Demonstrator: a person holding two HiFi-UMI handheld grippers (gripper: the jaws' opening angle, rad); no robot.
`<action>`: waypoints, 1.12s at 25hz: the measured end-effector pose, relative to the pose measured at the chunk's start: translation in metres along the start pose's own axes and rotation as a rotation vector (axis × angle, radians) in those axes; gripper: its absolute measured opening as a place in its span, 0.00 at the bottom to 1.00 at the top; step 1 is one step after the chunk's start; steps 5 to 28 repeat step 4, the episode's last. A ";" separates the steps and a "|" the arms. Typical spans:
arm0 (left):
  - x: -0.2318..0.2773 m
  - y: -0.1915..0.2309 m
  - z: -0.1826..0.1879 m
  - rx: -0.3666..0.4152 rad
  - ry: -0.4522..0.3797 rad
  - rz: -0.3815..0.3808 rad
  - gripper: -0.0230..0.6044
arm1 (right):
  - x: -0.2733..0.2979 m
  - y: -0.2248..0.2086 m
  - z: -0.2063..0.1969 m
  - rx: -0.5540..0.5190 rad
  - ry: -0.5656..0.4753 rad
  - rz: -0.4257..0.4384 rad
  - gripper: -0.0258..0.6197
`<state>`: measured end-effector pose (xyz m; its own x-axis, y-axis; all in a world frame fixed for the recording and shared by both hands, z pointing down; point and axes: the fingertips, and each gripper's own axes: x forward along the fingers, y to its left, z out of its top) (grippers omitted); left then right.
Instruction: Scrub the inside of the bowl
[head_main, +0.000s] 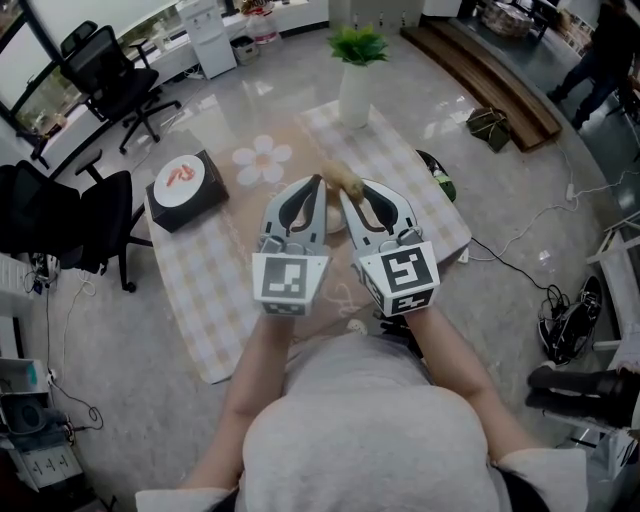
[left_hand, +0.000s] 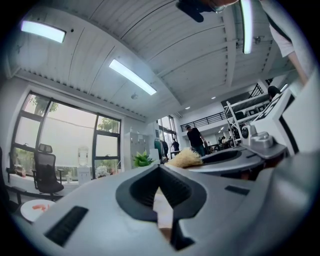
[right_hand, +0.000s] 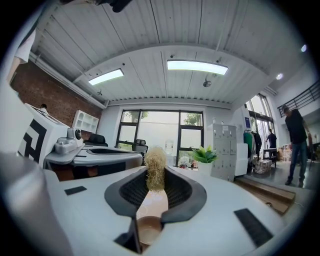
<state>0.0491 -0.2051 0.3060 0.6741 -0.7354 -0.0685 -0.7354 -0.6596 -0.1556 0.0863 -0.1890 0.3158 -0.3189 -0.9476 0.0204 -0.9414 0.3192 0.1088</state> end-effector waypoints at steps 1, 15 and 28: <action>0.000 0.000 0.000 0.002 -0.001 -0.001 0.05 | 0.000 0.001 0.001 0.002 0.000 0.002 0.17; -0.001 0.000 0.000 0.015 -0.003 -0.006 0.05 | -0.001 0.003 0.001 0.004 0.002 0.007 0.17; -0.001 0.000 0.000 0.015 -0.003 -0.006 0.05 | -0.001 0.003 0.001 0.004 0.002 0.007 0.17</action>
